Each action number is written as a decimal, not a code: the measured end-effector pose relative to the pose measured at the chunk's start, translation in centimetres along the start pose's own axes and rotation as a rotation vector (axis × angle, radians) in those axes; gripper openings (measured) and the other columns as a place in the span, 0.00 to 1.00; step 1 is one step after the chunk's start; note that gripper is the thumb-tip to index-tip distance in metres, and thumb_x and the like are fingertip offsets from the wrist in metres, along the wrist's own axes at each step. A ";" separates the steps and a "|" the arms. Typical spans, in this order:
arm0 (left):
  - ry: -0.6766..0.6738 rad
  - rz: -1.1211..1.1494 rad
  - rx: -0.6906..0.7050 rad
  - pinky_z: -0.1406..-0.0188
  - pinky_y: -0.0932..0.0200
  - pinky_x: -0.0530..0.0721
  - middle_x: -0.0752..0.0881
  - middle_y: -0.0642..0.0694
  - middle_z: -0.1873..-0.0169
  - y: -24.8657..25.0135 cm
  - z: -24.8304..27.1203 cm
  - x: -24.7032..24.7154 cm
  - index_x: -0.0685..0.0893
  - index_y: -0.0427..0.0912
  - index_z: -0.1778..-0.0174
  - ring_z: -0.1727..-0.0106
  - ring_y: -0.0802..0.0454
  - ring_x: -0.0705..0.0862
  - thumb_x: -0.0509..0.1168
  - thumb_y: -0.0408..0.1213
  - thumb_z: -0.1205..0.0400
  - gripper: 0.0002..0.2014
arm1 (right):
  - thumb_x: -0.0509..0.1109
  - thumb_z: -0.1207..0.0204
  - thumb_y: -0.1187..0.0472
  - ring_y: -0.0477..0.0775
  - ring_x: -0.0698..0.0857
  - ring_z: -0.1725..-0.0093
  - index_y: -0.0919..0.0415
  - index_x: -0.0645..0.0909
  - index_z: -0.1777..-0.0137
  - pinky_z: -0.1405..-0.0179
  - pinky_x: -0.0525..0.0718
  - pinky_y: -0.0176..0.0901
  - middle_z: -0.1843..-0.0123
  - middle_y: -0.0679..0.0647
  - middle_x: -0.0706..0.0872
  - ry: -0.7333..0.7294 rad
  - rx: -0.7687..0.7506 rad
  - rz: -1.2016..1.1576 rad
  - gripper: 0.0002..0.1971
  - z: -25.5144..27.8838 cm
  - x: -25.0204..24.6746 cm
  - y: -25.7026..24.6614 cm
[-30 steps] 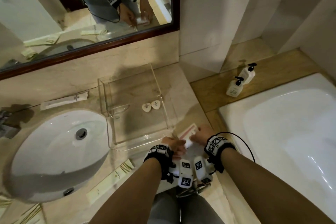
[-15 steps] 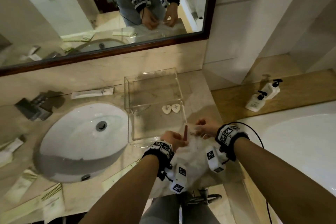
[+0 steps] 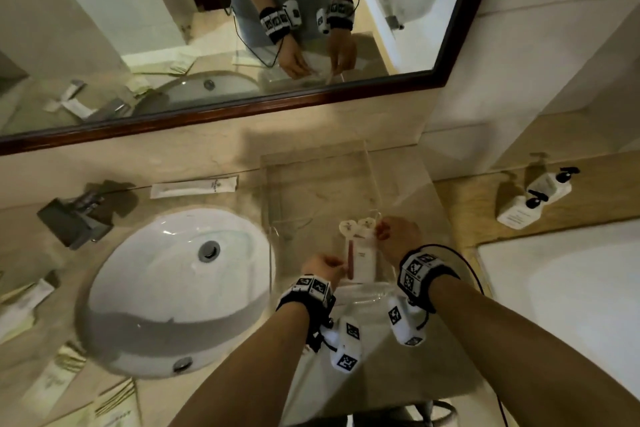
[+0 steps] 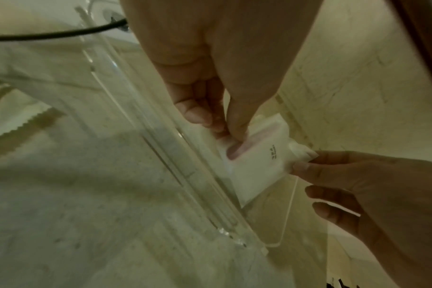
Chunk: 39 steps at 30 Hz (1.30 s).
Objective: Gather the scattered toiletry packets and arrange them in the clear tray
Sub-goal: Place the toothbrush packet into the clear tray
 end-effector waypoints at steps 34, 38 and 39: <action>0.449 0.127 0.000 0.55 0.47 0.90 0.90 0.47 0.72 -6.1 5.1 -8.8 0.82 0.49 0.67 0.62 0.44 0.91 0.67 0.40 0.24 0.06 | 0.67 0.24 0.56 0.50 0.81 0.55 0.51 0.81 0.51 0.51 0.79 0.46 0.56 0.49 0.85 -0.260 -0.428 0.091 0.04 4.2 5.3 -7.0; 0.464 0.085 -0.094 0.56 0.51 0.90 0.91 0.45 0.68 -11.6 7.9 -10.8 0.82 0.49 0.67 0.60 0.43 0.90 0.67 0.39 0.23 0.06 | 0.66 0.23 0.55 0.51 0.82 0.54 0.51 0.81 0.50 0.53 0.81 0.46 0.54 0.49 0.85 -0.409 -0.471 0.096 0.04 8.2 9.2 -8.9; 0.451 0.074 -0.102 0.55 0.51 0.89 0.91 0.43 0.65 -12.9 8.5 -11.1 0.82 0.47 0.65 0.58 0.41 0.89 0.67 0.38 0.23 0.05 | 0.66 0.23 0.56 0.53 0.84 0.53 0.51 0.81 0.51 0.53 0.83 0.47 0.53 0.51 0.86 -0.419 -0.485 0.120 0.04 9.1 10.0 -9.1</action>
Point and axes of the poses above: each hand's wrist, its own z-axis away from the middle knuckle, its own x-axis out of the palm, y = z × x, the point moved 4 cm from there along -z, towards the middle knuckle
